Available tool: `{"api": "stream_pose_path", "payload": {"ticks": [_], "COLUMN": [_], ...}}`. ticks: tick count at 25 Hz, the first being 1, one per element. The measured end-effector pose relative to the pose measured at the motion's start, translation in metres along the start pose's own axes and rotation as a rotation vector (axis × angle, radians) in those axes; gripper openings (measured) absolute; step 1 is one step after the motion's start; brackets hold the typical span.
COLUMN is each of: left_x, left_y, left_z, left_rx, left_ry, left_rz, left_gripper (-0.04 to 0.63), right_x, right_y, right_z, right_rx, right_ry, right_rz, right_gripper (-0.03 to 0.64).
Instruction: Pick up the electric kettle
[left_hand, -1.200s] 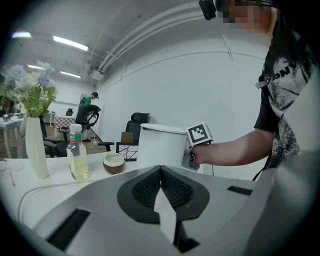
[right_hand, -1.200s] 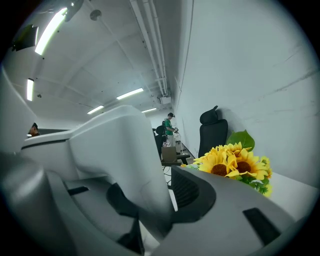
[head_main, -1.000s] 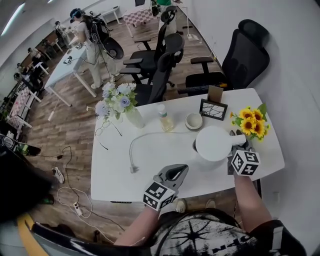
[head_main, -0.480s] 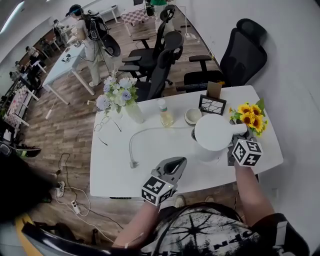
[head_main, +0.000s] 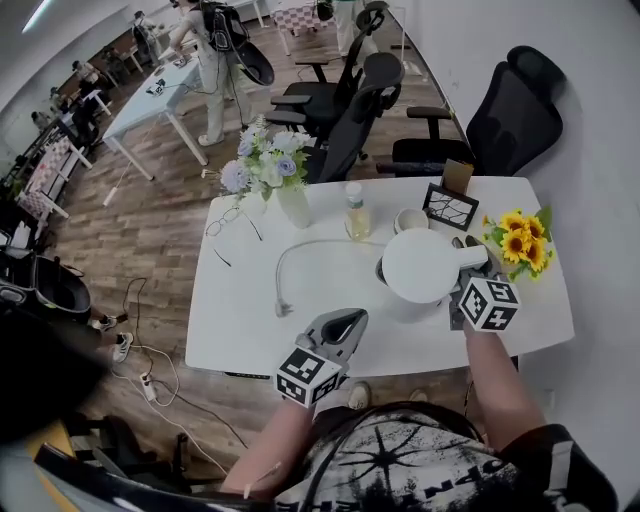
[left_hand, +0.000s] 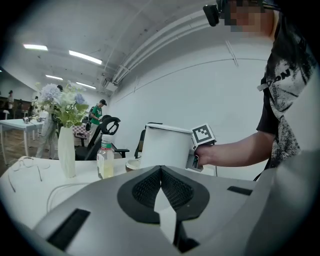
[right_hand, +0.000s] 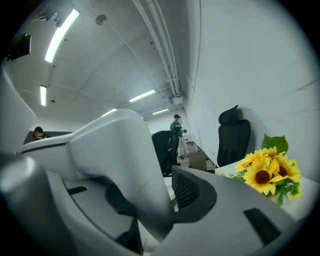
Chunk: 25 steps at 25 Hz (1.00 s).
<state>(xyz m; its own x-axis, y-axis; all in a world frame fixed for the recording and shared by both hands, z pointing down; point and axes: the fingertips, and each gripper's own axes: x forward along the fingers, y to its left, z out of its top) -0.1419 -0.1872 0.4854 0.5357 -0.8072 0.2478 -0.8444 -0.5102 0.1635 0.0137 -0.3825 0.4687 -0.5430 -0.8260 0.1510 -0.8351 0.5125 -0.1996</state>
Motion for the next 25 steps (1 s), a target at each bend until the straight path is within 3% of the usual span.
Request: {"api": "stream_pose_path", "payload": {"ticks": [13, 25], "left_x": [-0.057, -0.068], "left_y": [0.037, 0.053], "left_z": [-0.014, -0.025], "left_rx": [-0.036, -0.065], "left_ry": [0.007, 0.022], "left_rz": [0.141, 0.176], "left_gripper": [0.009, 0.011], "right_x": [0.047, 0.074], "right_y": [0.083, 0.106], "right_z": [-0.02, -0.048], "right_rx": [0.007, 0.025], "right_ry": [0.033, 0.066], "right_rz": [0.161, 0.212], "right_gripper": [0.135, 0.135]}}
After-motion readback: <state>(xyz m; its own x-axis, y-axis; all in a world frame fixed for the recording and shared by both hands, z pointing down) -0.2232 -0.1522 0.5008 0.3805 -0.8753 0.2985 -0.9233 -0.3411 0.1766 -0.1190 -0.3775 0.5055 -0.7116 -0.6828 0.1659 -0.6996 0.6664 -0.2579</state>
